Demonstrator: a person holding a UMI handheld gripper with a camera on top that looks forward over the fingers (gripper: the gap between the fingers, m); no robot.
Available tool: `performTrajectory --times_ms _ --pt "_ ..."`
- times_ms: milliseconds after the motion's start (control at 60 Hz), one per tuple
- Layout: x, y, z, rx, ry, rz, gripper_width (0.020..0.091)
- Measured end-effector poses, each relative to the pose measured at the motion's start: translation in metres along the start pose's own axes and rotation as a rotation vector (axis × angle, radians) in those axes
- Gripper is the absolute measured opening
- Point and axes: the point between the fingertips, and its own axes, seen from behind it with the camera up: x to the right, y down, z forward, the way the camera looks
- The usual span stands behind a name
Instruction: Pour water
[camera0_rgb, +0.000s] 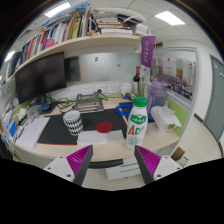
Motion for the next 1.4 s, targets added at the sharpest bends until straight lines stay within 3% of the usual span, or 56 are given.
performTrajectory --times_ms 167,483,583,683,850,967,1200,1400 --pt "0.038 -0.014 0.043 0.022 0.016 -0.003 0.0857" --pt "0.028 -0.103 0.123 0.179 -0.052 -0.062 0.0839" --pt "0.010 -0.117 0.138 0.176 -0.100 -0.038 0.0731" --pt "0.002 -0.140 0.150 0.218 -0.117 -0.047 0.0560" --pt "0.006 -0.174 0.177 0.281 -0.104 -0.028 0.0456" --pt "-0.003 -0.193 0.192 0.291 -0.099 -0.033 0.0386" --pt "-0.015 -0.227 0.224 0.235 -0.090 -0.097 0.0387" --pt "-0.058 -0.309 0.261 0.196 -0.057 -0.388 0.0386"
